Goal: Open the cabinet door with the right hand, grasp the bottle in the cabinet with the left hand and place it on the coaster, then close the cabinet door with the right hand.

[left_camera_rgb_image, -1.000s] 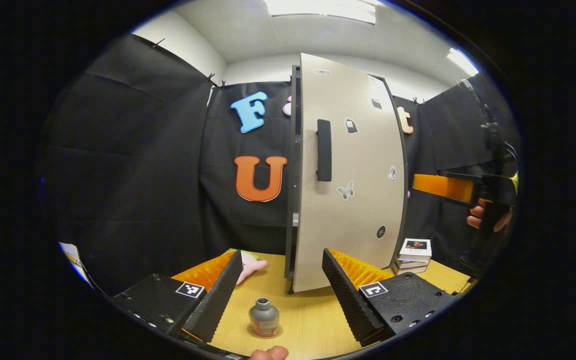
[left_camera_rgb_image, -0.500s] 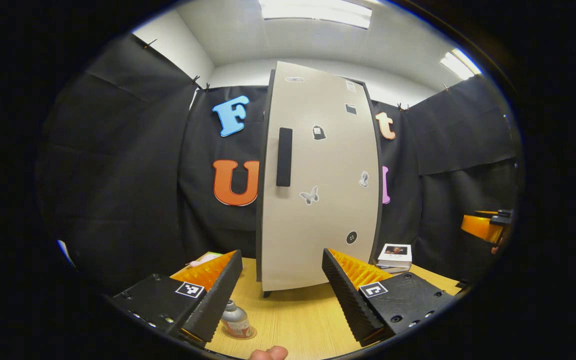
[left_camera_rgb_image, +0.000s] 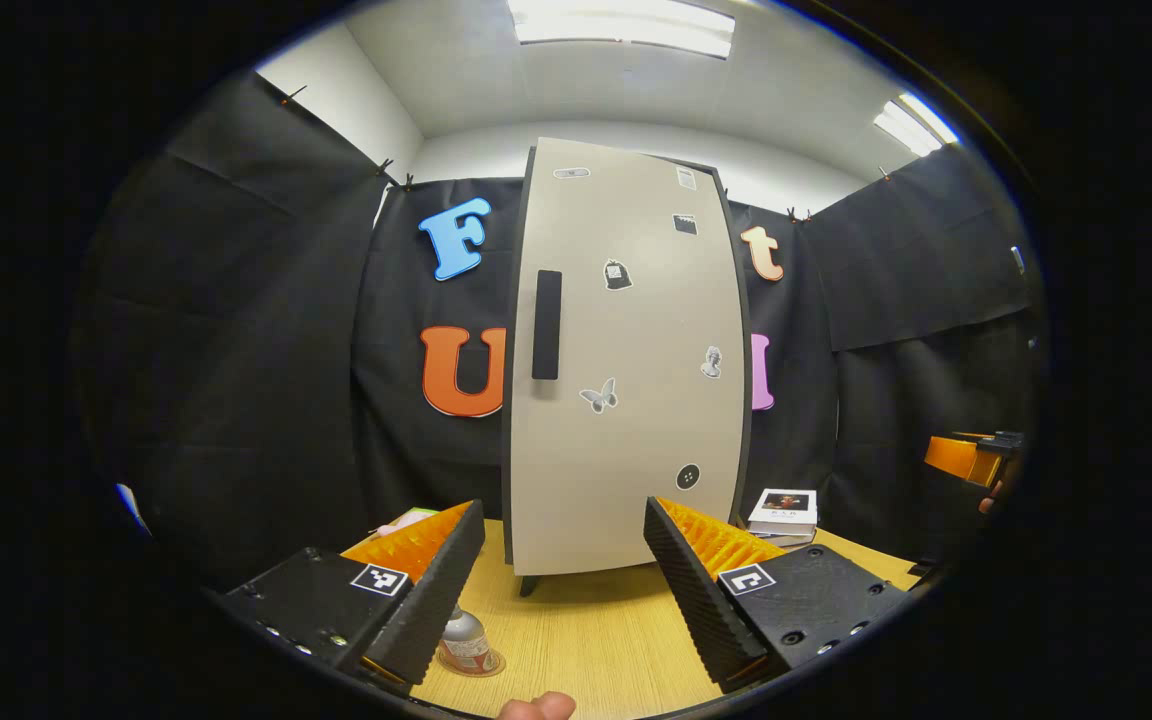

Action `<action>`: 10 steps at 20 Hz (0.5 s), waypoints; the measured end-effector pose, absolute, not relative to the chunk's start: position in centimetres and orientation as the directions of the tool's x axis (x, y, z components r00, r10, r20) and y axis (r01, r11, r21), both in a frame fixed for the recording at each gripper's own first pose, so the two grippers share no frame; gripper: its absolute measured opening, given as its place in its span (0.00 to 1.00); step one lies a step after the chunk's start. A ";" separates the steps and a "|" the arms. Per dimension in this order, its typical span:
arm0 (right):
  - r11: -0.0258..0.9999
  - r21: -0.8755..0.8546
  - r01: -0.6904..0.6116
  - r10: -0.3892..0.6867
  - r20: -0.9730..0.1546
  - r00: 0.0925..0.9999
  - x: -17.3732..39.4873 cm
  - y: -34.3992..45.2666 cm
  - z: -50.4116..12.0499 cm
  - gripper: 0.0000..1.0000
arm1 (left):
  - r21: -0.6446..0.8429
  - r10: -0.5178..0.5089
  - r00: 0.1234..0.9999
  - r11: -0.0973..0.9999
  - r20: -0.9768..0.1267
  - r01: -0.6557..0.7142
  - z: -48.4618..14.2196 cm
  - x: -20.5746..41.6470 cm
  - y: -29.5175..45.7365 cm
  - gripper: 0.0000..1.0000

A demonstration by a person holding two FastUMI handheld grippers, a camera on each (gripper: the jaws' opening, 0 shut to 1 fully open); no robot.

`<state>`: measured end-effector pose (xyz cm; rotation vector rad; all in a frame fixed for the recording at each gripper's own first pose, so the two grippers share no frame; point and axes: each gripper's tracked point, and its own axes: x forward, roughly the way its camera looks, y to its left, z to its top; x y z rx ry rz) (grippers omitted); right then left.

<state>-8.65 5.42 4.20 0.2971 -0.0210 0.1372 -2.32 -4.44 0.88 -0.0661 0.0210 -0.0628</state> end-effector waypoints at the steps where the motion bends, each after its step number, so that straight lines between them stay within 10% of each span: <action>1: 0.945 0.294 -0.141 0.134 0.044 0.990 -8.5 5.5 4.3 0.78 | -0.065 -0.063 0.998 0.996 -0.017 0.062 0.9 -2.4 -4.5 0.96; 10: 0.943 0.291 -0.163 0.158 0.039 0.987 -8.8 5.4 4.3 0.78 | -0.053 -0.073 0.997 0.996 -0.008 0.072 1.2 -2.4 -4.8 0.96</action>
